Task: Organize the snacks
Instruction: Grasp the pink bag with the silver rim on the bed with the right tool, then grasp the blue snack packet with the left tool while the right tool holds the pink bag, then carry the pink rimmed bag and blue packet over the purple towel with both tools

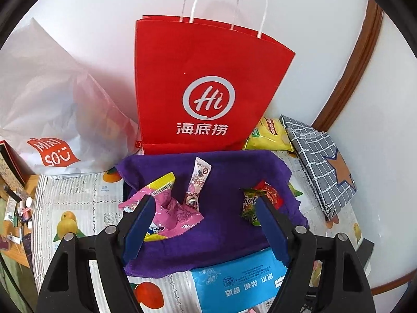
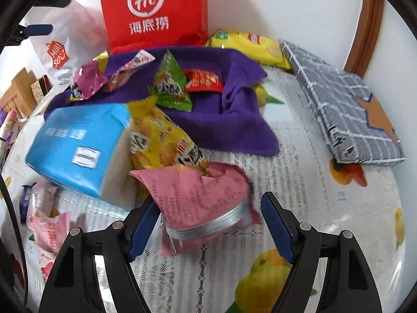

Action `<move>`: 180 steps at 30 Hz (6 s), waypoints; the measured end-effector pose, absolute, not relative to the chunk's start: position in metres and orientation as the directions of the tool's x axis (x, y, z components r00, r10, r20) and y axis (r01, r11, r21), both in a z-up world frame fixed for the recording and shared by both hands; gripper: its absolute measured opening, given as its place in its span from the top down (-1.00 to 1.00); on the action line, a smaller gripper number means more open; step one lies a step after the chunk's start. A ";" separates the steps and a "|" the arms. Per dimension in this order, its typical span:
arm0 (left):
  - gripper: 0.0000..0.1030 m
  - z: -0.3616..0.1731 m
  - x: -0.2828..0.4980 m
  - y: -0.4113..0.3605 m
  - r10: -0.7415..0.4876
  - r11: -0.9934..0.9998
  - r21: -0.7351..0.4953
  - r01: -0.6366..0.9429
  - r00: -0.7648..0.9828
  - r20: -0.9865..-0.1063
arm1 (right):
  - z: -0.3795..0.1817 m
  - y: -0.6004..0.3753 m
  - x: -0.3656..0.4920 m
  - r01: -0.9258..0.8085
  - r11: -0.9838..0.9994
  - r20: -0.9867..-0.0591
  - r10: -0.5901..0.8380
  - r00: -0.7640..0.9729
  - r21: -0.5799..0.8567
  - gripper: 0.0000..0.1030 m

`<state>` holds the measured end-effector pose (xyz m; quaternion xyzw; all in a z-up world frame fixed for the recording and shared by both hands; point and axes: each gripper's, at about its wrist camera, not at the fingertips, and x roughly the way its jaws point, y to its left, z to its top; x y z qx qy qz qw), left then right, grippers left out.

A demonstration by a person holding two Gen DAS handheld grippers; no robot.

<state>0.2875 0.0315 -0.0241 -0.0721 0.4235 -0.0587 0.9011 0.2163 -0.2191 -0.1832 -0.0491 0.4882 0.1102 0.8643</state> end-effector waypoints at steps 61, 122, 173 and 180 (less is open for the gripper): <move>0.06 -0.189 0.116 0.040 0.047 0.998 0.014 -0.066 0.540 -0.840 | -0.169 -0.225 0.133 -0.224 0.970 -0.804 0.210 0.557 0.098 -0.17; 0.19 -0.110 0.109 0.014 -0.149 0.986 -0.160 0.049 0.685 -0.713 | -0.102 -0.177 0.147 -0.325 0.944 -0.680 0.281 0.677 0.066 -0.12; 0.19 -0.047 0.316 0.080 -0.089 0.970 -0.217 -0.108 0.673 -0.734 | -0.091 -0.158 0.384 -0.297 0.953 -0.718 0.251 0.650 0.064 -0.12; 0.19 -0.048 0.317 0.083 -0.092 0.966 -0.227 -0.120 0.664 -0.742 | -0.092 -0.162 0.386 -0.289 0.955 -0.721 0.249 0.647 0.070 -0.12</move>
